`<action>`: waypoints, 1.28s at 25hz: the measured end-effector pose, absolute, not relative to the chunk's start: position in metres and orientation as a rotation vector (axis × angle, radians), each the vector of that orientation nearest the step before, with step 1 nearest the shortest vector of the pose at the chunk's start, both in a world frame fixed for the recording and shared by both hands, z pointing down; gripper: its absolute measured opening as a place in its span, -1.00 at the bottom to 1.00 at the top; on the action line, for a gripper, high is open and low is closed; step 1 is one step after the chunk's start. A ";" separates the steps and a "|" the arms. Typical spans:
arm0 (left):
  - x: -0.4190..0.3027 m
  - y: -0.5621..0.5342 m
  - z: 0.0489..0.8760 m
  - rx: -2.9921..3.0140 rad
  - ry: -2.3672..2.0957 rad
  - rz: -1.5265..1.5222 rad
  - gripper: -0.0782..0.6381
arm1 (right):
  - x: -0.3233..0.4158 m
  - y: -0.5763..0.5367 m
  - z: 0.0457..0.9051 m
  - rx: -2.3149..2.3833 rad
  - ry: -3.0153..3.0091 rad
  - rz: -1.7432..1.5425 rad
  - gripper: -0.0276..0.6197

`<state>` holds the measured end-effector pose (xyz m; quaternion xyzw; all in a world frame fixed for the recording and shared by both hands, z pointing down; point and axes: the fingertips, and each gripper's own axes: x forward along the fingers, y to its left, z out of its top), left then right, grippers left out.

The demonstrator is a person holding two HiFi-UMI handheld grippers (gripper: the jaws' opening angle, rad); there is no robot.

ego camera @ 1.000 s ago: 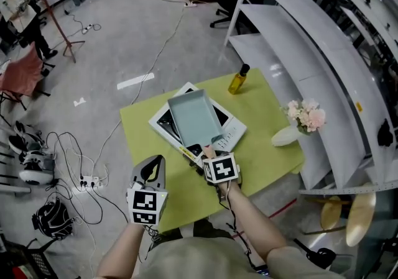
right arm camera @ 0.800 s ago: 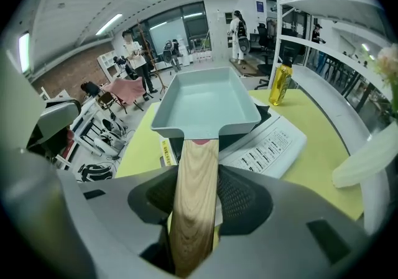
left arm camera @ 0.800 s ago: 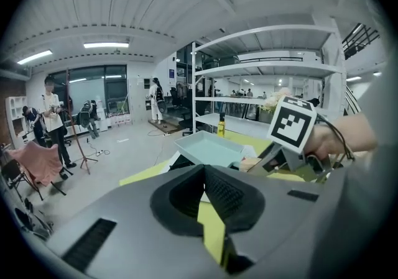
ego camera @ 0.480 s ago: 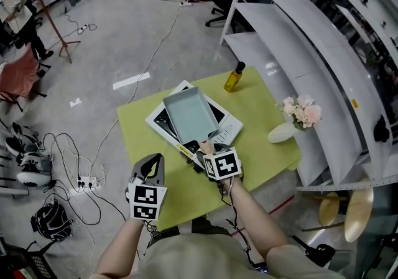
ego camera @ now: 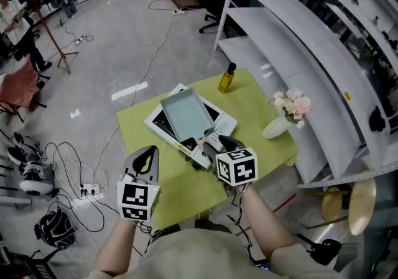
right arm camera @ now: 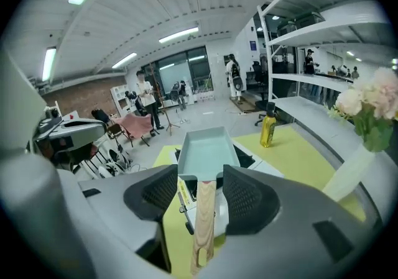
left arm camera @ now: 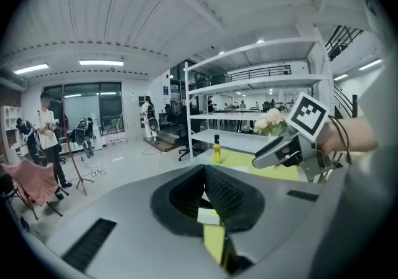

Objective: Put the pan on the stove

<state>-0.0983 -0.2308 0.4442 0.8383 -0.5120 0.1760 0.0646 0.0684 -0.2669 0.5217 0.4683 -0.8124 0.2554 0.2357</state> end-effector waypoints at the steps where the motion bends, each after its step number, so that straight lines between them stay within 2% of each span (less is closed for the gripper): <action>1: -0.098 -0.229 0.433 2.554 -1.556 0.514 -0.76 | 0.069 -0.264 0.511 1.301 -2.254 0.694 -0.23; 4: -0.095 -0.221 0.402 2.648 -1.588 0.464 -0.76 | 0.070 -0.251 0.480 1.328 -2.323 0.654 -0.39; 15: -0.086 -0.169 0.331 2.790 -1.619 0.294 -0.76 | 0.073 -0.185 0.381 1.368 -2.488 0.426 -0.63; 19: -0.087 -0.151 0.318 2.778 -1.611 0.252 -0.76 | 0.073 -0.156 0.351 1.360 -2.579 0.441 -0.84; 26: -0.086 -0.139 0.320 2.783 -1.598 0.263 -0.76 | 0.060 -0.117 0.318 1.340 -2.739 0.305 -0.90; 32: -0.077 -0.135 0.329 2.791 -1.575 0.276 -0.76 | 0.063 -0.109 0.337 1.326 -2.674 0.221 -0.90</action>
